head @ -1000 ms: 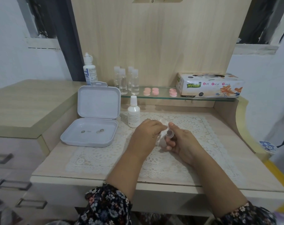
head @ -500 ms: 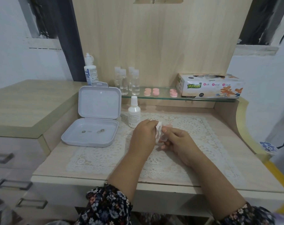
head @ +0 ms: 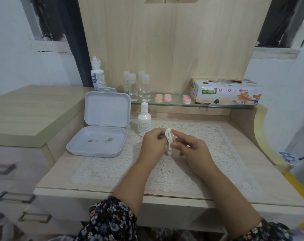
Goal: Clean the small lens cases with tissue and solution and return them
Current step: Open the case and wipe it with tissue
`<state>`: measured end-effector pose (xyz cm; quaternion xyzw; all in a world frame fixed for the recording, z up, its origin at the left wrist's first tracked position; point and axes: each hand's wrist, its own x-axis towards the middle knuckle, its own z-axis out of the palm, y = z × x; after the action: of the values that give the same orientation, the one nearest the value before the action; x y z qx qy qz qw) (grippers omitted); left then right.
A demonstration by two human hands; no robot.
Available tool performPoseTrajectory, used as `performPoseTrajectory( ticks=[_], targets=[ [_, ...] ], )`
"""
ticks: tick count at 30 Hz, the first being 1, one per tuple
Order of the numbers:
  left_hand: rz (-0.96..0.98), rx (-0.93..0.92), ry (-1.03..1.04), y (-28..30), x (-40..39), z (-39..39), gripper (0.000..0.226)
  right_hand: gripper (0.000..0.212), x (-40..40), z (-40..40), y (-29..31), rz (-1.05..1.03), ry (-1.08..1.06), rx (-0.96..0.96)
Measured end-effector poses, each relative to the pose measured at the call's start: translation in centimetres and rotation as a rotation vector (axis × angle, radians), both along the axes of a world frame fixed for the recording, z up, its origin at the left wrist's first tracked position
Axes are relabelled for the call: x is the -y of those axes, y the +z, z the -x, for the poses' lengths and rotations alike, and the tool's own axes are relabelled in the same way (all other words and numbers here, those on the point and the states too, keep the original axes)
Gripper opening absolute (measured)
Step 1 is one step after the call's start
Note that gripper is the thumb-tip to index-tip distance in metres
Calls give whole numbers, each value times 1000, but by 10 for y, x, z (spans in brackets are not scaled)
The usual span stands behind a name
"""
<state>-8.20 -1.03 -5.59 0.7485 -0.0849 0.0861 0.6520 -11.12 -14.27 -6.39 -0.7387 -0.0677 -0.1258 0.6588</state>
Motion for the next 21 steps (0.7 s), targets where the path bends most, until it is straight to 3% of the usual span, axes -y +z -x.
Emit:
performPoseTrajectory(
  ticks=[4,8,11,17,21],
  targets=[
    [1,-60,-101,-1,0,0,19,38,0,2,1,-22,-51,37],
    [-27,-74,-130,0,1,1,18,46,0,1,0,29,-105,10],
    [-27,-72,-119,-1,2,1,19,39,1,1,-2,85,-128,18],
    [-76,34,-5,-9,5,-5,14,38,0,2,-1,129,-101,65],
    [-7,70,-26,-6,6,-4,15,33,0,2,2,64,-117,89]
  ],
)
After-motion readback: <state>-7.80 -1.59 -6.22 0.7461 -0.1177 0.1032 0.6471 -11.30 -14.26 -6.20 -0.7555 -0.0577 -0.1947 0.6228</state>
